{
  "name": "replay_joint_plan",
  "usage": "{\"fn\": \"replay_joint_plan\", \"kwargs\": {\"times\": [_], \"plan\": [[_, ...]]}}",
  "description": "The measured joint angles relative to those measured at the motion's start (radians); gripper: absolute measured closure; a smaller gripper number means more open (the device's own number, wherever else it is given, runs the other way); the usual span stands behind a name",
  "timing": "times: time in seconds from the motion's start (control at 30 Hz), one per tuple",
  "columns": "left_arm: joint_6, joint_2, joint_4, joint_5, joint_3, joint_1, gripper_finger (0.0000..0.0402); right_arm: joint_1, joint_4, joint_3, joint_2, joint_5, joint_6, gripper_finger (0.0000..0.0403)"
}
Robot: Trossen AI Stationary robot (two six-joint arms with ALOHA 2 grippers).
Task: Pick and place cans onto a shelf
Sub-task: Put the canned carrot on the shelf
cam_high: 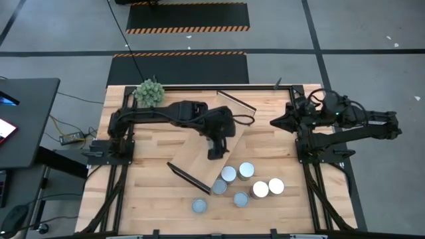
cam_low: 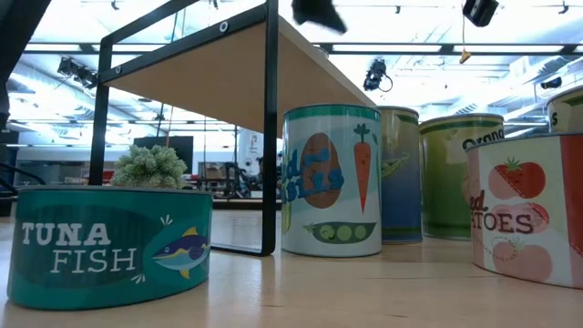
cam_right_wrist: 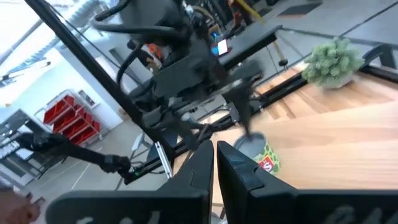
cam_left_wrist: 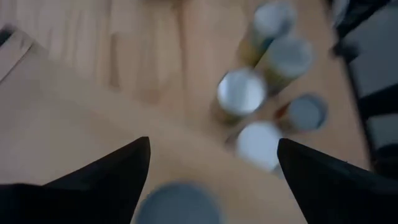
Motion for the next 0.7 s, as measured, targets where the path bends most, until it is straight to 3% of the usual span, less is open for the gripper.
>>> {"fn": "replay_joint_plan", "kwargs": {"times": [0.27, 0.47, 0.7], "plan": [[-0.115, 0.05, 0.174, -0.024, -0.01, -0.069, 0.0044, 0.0, -0.099, 0.072, -0.039, 0.057, -0.049, 0.0376], [-0.168, 0.06, 0.186, -0.024, -0.003, -0.13, 0.0051, 0.0, -0.124, 0.075, -0.053, 0.057, -0.056, 0.0376], [-0.198, 0.053, 0.075, -0.117, 0.119, -0.223, 0.008, 0.001, -0.205, 0.076, -0.01, 0.005, -0.03, 0.0376]]}}
